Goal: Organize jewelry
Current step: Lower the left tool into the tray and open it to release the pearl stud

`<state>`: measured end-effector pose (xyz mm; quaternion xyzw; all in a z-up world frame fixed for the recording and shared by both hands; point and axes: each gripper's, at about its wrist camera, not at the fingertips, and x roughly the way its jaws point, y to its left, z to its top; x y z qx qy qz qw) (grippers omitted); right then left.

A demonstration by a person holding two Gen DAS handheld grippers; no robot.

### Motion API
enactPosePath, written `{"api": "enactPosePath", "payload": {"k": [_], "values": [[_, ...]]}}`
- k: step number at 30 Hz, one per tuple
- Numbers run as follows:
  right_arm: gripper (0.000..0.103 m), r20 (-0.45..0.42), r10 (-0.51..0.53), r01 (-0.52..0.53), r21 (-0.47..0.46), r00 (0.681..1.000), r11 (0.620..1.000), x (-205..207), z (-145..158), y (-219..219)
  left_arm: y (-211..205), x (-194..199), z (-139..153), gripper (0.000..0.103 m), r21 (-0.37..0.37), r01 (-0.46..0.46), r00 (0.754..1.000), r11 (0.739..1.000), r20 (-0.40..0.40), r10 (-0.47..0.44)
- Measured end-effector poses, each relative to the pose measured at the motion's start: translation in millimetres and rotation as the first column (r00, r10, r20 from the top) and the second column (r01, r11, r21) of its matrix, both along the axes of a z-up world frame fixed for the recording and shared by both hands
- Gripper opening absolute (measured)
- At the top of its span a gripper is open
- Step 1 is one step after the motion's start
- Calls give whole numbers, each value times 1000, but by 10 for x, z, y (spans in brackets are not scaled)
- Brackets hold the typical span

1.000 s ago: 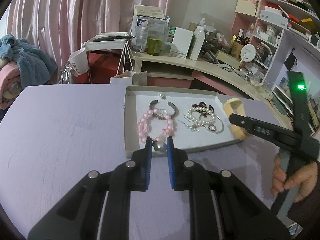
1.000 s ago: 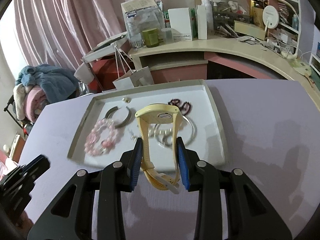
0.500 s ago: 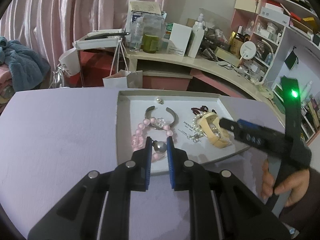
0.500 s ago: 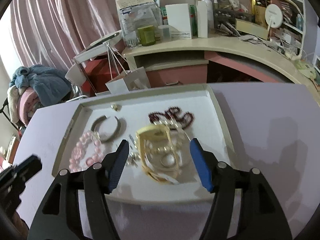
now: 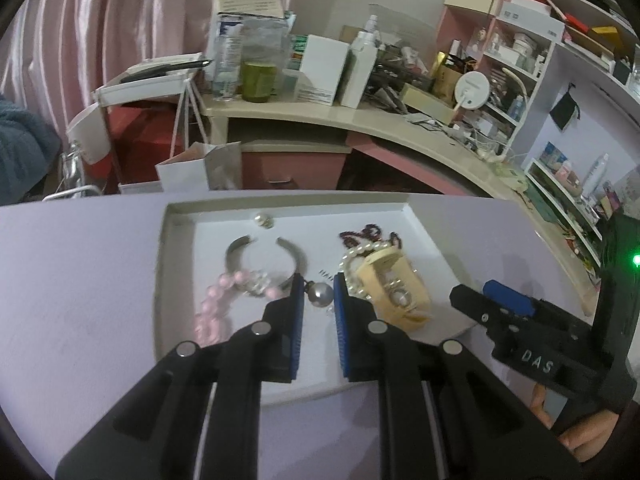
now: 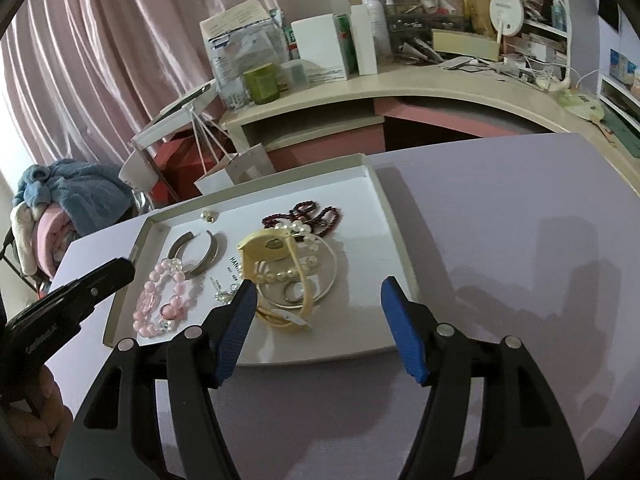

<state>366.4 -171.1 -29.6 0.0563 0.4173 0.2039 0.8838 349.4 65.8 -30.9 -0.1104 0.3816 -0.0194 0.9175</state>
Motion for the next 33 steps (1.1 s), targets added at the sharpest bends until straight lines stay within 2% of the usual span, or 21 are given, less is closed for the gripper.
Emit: {"api": "enactPosePath", "payload": {"k": [7, 23, 25, 26, 29, 33], "values": [[66, 20, -21, 21, 14, 1000, 1000, -16, 17, -66, -109, 150, 46, 15, 1, 41, 999, 999, 17, -41], [66, 49, -49, 50, -31, 998, 998, -69, -14, -140, -220, 245, 126, 17, 3, 60, 997, 998, 47, -60], [66, 53, -54, 56, -34, 997, 998, -85, -19, -156, -215, 243, 97, 37, 5, 48, 998, 999, 40, -48], [66, 53, -56, 58, -34, 997, 998, -89, -19, -162, -202, 224, 87, 56, 6, 31, 999, 1000, 40, -31], [66, 59, -66, 67, -28, 996, 997, -125, 3, -207, -135, 107, 103, 59, -18, 3, 999, 1000, 54, -2], [66, 65, -69, 70, -19, 996, 997, -201, 42, -253, -5, -163, 128, 69, -28, -52, 996, 998, 70, 54]]}}
